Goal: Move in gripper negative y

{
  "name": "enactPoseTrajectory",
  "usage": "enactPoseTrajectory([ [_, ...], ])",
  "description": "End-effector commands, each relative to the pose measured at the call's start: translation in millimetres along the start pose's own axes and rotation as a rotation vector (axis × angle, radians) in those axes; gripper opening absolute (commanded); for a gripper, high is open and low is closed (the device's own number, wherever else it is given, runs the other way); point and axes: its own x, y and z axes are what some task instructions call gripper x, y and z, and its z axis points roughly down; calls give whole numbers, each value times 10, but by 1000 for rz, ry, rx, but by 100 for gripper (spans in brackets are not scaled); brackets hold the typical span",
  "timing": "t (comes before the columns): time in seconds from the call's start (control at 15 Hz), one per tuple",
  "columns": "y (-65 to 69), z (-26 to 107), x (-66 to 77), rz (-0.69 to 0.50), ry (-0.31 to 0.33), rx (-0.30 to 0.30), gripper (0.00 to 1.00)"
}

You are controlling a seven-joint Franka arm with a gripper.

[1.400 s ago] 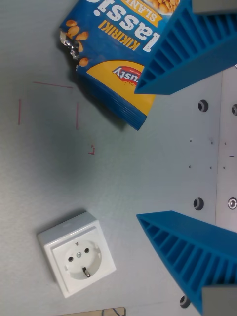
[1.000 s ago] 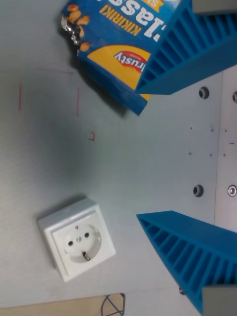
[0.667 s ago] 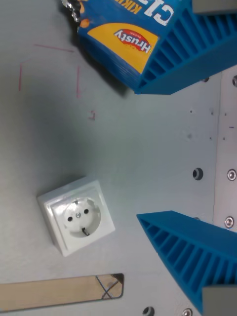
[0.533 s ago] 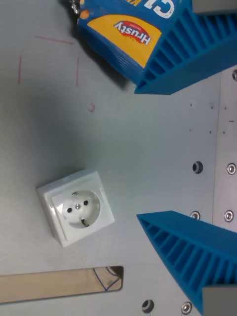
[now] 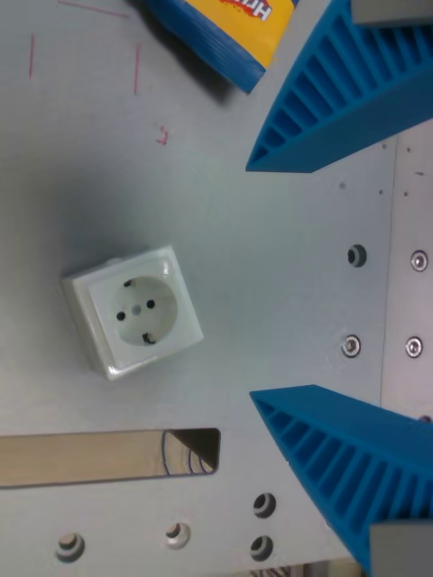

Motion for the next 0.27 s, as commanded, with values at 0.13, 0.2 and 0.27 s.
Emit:
enactPoseTrajectory([
  [0.13, -181, -16, 15, 19, 4, -3, 100],
  [0.2, -231, -16, 16, 19, 4, -3, 100],
  [0.27, -281, -16, 17, 19, 4, -3, 100],
])
